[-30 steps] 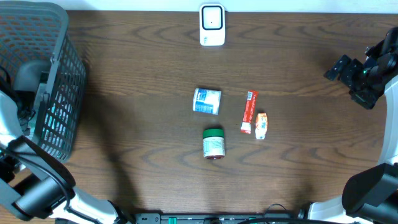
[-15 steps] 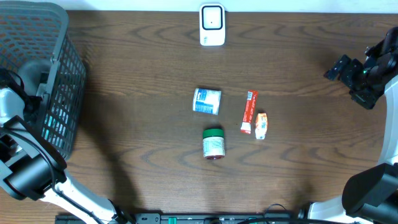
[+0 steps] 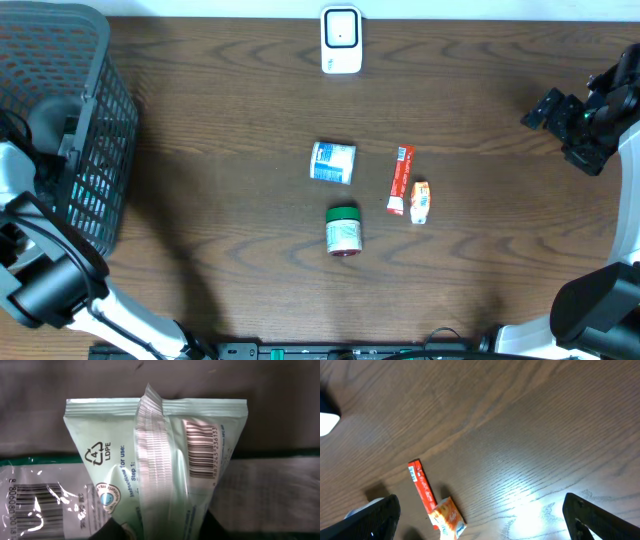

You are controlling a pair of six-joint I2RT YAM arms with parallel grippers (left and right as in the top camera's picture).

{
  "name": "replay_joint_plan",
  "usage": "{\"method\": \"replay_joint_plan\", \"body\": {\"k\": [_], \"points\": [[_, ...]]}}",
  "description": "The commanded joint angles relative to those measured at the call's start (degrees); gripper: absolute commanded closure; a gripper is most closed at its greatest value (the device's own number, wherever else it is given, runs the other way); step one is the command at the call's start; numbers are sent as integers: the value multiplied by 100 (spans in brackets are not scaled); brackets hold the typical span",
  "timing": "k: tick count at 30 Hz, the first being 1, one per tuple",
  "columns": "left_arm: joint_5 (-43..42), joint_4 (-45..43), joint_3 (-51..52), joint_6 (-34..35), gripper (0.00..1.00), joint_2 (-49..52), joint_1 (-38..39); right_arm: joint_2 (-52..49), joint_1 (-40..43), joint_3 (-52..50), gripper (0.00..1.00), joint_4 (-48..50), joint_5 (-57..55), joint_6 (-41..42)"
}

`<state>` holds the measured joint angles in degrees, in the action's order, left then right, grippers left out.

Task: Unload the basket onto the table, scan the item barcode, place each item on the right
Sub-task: 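Grasp the mint-green wipes pack and lift it out of the basket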

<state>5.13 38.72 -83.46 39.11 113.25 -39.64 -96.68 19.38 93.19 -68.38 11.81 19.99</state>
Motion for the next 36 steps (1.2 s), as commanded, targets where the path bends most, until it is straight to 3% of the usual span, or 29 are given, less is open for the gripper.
{"method": "replay_joint_plan", "body": {"k": [1,16,22,28,36], "points": [[-107,-63,9,-11,78,-686,9,109,9,118,1,-20,7,55],[-223,-643,9,-20,78,-3689,201,109,9,118,1,-20,7,55],[-944,129,9,-122,76,-4592,1054,109,9,118,1,-20,4,55],[-966,1274,85,-433,76,-4509,2396,109,9,118,1,-20,7,55],[-942,1399,664,-614,76,-3320,3901,109,9,118,1,-20,4,55]]}}
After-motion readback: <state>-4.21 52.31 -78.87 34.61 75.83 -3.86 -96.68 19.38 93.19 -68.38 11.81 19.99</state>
